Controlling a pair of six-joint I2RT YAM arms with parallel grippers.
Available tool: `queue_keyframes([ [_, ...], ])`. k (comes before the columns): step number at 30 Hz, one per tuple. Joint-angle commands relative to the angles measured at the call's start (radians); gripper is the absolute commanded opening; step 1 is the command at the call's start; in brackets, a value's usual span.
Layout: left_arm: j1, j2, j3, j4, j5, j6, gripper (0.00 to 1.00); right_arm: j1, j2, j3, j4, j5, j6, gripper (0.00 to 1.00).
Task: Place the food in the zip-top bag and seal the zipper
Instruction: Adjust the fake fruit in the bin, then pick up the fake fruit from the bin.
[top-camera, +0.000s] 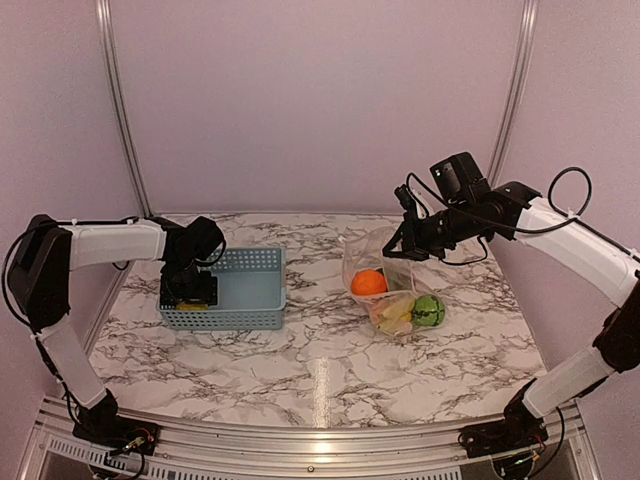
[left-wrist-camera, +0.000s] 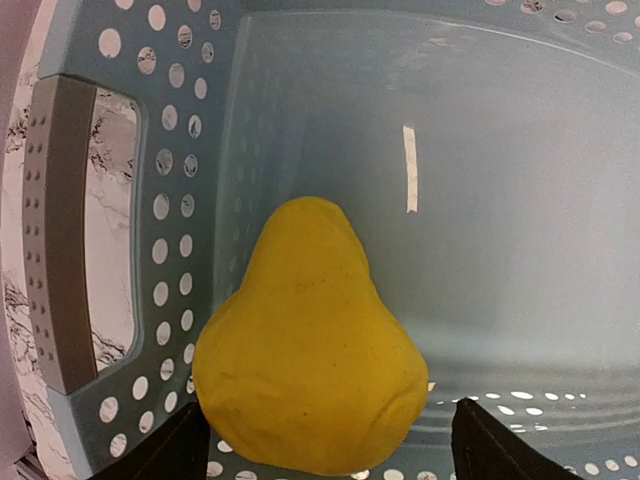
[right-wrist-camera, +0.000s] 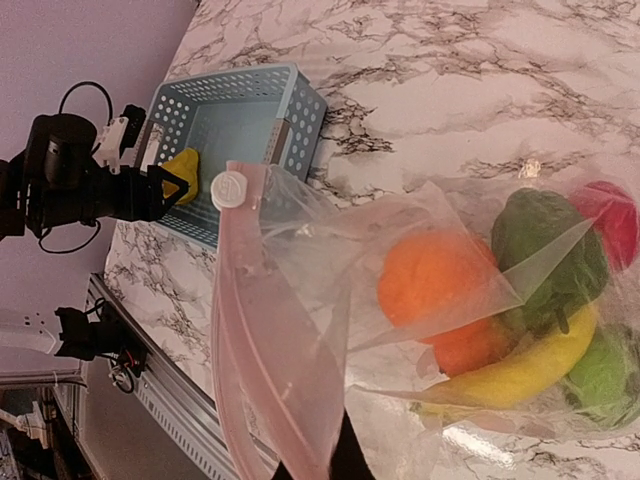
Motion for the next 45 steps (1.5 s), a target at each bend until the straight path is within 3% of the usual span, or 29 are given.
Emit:
queue_keyframes([
  [1, 0.006, 0.058, 0.045, 0.001, -0.041, -0.064, 0.86, 0.008, -0.011, 0.005, 0.012, 0.004, 0.003, 0.00],
  [15, 0.009, 0.212, 0.196, 0.001, -0.061, -0.008, 0.88, 0.007, 0.022, 0.034, 0.005, 0.004, -0.004, 0.00],
  [24, 0.008, 0.141, 0.167, -0.030, -0.063, 0.047, 0.90, 0.007, 0.001, 0.015, -0.003, 0.021, 0.008, 0.00],
  [35, 0.008, 0.144, 0.116, -0.063, 0.024, 0.344, 0.96, 0.007, 0.017, 0.026, -0.008, 0.010, 0.004, 0.00],
  [45, 0.007, 0.161, 0.118, -0.042, 0.060, 0.398, 0.90, 0.008, 0.059, 0.071, -0.013, -0.010, 0.000, 0.00],
])
